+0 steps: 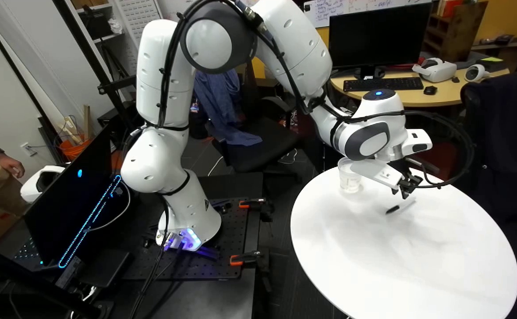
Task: Put the black marker on the table
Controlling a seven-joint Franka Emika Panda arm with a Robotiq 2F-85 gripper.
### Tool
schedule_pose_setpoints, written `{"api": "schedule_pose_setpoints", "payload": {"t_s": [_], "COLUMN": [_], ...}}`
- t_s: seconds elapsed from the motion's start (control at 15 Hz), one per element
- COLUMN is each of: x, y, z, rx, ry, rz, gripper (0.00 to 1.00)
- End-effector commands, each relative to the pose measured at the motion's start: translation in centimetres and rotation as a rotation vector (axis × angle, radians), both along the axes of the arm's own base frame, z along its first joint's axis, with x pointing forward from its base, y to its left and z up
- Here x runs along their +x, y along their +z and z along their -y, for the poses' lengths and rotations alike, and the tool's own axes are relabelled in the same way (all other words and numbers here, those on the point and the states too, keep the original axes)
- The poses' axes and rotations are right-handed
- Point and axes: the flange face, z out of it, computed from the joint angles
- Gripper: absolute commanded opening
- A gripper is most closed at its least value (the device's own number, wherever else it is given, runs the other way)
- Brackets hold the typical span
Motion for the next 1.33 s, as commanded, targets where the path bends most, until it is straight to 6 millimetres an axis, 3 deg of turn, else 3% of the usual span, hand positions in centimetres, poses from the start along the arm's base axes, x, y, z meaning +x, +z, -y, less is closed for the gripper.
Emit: {"api": "schedule_pose_setpoints", "payload": {"t_s": [0.0, 0.27, 0.33, 0.87, 1.27], "x": [0.31, 0.33, 0.31, 0.43, 0.31], "y": [0.05, 0.14, 0.27, 1.03, 0.45], "z": [-0.31, -0.38, -0.41, -0.52, -0.38], "rx": [0.028, 0.035, 0.035, 0.063, 0.042], "ry": [-0.012, -0.018, -0.019, -0.044, -0.030], "rz": [0.020, 0.020, 0.023, 0.051, 0.026], "gripper": [0.65, 0.95, 0.99, 1.00, 1.00]}}
